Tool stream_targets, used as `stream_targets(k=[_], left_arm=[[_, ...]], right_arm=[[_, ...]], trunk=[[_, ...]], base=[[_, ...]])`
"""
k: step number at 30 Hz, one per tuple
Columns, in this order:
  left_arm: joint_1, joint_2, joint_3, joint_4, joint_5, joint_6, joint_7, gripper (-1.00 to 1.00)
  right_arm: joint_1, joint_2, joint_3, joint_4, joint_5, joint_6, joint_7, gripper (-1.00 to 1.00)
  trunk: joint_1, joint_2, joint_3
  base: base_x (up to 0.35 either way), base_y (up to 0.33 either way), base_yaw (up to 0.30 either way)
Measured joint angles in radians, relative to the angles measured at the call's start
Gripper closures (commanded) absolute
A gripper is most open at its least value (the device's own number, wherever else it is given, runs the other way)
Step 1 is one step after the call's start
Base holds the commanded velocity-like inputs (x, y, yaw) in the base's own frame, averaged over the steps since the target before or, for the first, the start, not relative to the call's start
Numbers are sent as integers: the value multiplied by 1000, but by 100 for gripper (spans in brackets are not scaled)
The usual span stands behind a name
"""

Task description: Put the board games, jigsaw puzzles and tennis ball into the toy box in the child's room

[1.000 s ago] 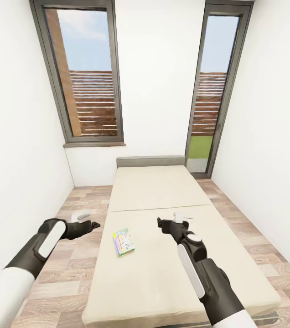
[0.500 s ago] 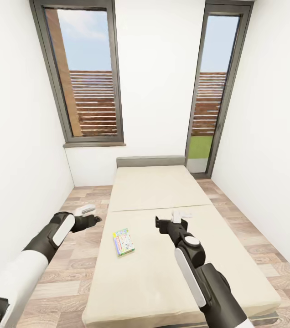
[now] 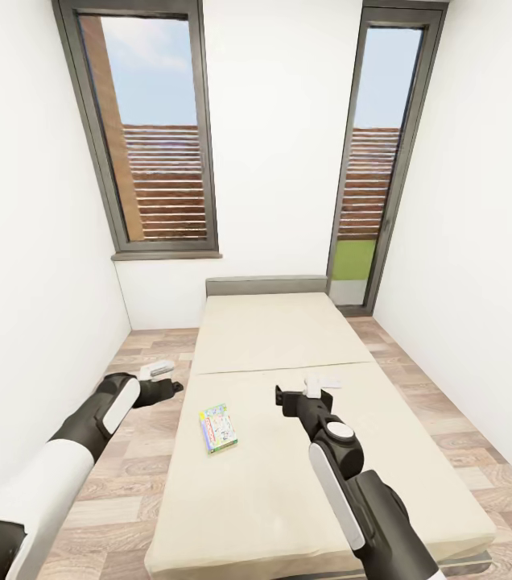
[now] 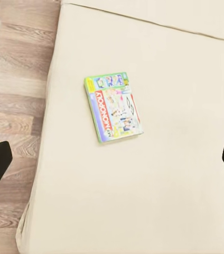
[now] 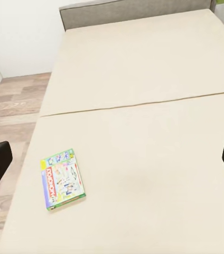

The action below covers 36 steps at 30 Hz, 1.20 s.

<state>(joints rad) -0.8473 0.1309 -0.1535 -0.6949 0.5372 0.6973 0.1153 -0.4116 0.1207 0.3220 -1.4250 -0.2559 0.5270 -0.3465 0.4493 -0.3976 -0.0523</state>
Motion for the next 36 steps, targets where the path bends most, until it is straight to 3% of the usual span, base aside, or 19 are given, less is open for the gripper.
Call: stream_targets(k=[13,20,25,27,30,36], left_arm=[[0,-2,-1,-39,-3,7,1,-100],[0,-2,-2,-58,-4,14,1,-100],[0,-3,-3,-64,-3,13,2,-100],[0,-9,-5,-66,-3,13,5,-100],[0,-24,-6,-67,-2,13,7,-100],[0,-63,-14,-56,-20,5,13,-100]], right_arm=[[1,3,3,-38,1,7,-2,-100],[68,6,56,-140,3,69,-6,-100],[87,32,110,-154,3,121,-59,-100],[90,52,131,-156,4,135,-115,-100],[92,54,152,-158,4,147,-192,-100],[94,54,175,-158,3,157,-258,-100]], trunk=[[0,0,0],[0,0,0],[0,0,0],[0,0,0],[0,0,0],[0,0,-5]], base=[[0,0,0],[0,0,0],[0,0,0],[0,0,0],[0,0,0],[0,0,0]])
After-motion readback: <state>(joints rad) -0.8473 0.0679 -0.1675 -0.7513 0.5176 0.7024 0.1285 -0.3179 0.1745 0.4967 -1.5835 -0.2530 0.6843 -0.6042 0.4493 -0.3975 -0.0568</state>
